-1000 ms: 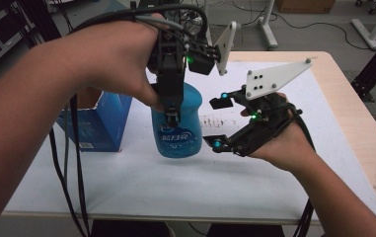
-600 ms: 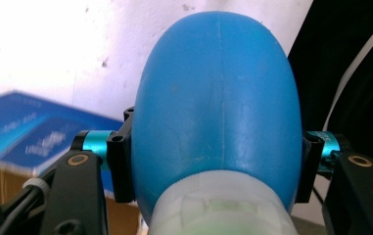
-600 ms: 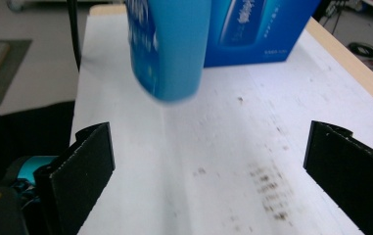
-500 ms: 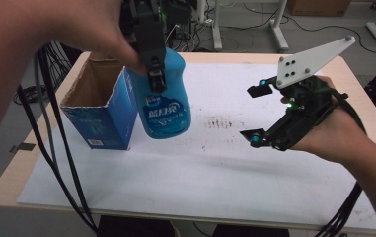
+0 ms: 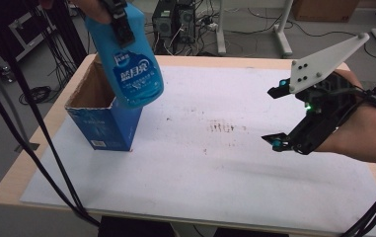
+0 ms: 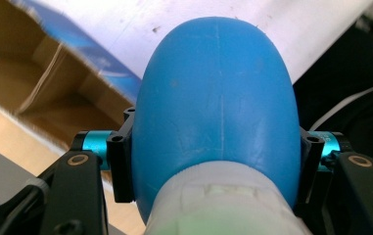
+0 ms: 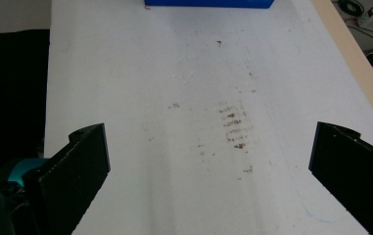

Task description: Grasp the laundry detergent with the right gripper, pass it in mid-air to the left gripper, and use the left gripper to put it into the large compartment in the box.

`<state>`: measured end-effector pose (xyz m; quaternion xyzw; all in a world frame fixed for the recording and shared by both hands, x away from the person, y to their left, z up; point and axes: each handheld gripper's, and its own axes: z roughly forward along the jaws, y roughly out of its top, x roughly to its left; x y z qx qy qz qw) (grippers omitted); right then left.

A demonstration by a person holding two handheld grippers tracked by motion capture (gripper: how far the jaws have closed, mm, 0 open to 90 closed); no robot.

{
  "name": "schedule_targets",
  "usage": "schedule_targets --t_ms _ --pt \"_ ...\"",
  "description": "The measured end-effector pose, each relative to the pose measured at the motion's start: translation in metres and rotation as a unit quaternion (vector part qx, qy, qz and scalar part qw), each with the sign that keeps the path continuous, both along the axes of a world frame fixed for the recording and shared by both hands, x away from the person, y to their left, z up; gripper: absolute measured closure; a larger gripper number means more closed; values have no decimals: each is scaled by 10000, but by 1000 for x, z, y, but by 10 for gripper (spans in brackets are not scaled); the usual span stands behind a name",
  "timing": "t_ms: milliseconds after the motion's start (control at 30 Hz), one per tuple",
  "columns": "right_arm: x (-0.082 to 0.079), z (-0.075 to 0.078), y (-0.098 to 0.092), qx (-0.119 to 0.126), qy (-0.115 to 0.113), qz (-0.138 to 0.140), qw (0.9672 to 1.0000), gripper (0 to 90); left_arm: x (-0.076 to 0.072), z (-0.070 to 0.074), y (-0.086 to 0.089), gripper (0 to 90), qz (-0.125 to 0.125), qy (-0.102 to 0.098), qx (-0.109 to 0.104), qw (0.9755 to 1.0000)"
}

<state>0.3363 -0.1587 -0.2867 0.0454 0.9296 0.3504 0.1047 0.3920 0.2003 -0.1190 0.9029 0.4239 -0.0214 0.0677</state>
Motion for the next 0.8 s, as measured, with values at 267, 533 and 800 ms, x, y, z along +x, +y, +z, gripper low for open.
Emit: schedule_targets --t_ms 267,533,800 --pt "-3 -8 -2 -115 2 -30 9999 6 10 2 32 380 984 -215 486 9937" --pt "-1 -10 2 -125 7 -4 9999 6 18 -6 49 379 1628 -204 871 9826" --pt "-1 -13 4 -96 0 -5 10000 6 26 -30 58 379 1514 21 953 9839"
